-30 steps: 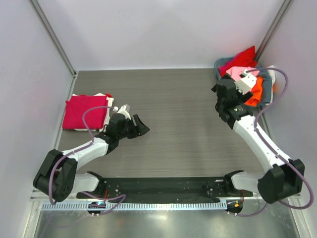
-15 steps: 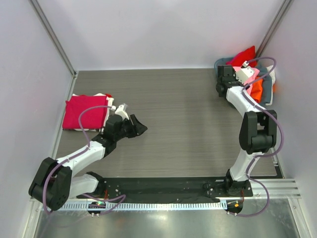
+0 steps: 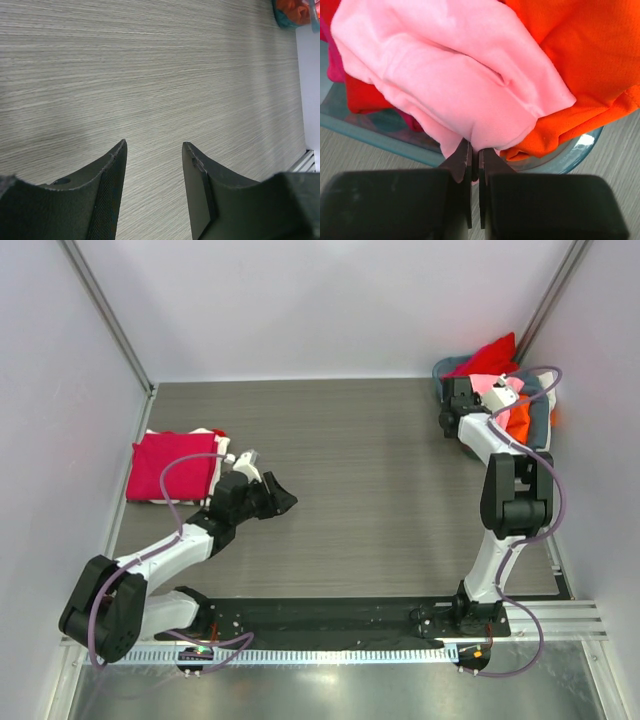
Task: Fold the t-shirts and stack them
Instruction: Grab the tshirt from the pile, then move the tshirt to the center of the board
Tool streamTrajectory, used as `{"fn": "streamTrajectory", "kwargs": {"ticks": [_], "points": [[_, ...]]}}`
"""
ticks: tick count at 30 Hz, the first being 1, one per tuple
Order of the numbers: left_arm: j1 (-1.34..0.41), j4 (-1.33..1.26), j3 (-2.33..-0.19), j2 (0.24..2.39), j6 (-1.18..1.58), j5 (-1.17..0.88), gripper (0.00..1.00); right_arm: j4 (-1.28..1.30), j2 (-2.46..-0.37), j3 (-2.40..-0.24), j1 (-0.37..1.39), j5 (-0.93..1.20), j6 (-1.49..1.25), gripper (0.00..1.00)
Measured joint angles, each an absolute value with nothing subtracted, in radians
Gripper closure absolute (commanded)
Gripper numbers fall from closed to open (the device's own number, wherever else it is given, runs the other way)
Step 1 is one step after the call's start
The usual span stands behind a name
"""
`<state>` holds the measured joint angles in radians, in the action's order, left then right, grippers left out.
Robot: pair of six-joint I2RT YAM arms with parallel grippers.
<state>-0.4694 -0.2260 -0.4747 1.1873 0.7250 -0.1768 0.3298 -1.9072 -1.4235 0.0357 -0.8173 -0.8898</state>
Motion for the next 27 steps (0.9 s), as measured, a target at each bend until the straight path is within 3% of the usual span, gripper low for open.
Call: {"fn": "streamTrajectory", "kwargs": {"ticks": [5, 10, 14, 19, 20, 21, 22, 23, 27], "points": [[-0.469, -0.227, -0.475, 1.188, 0.725, -0.176, 0.50, 0.283, -1.821, -1.409, 0.066, -0.814, -0.845, 0.99], [-0.469, -0.220, -0.475, 1.187, 0.719, -0.167, 0.50, 0.165, -1.590, -1.399, 0.227, -0.760, -0.775, 0.99], [-0.469, -0.208, -0.475, 1.171, 0.704, -0.142, 0.50, 0.110, -1.488, -1.565, 0.366, -0.596, -0.775, 0.99], [-0.469, -0.202, -0.475, 1.147, 0.693, -0.115, 0.50, 0.071, -1.468, -1.789, 0.365, -0.407, -0.825, 0.93], [-0.469, -0.199, -0.475, 1.142, 0.690, -0.109, 0.50, 0.066, -1.445, -1.785, 0.361, -0.382, -0.833, 0.73], [-0.469, -0.195, -0.475, 1.138, 0.689, -0.103, 0.50, 0.065, -1.416, -1.766, 0.357, -0.364, -0.843, 0.46], [-0.469, -0.190, -0.475, 1.134, 0.686, -0.097, 0.50, 0.052, -1.378, -1.716, 0.356, -0.348, -0.854, 0.06], [-0.469, -0.187, -0.475, 1.132, 0.680, -0.092, 0.49, 0.038, -1.318, -1.626, 0.354, -0.334, -0.867, 0.00], [-0.469, -0.165, -0.475, 1.128, 0.669, -0.076, 0.45, 0.084, -1.088, -1.211, 0.353, -0.306, -0.898, 0.01]]}}
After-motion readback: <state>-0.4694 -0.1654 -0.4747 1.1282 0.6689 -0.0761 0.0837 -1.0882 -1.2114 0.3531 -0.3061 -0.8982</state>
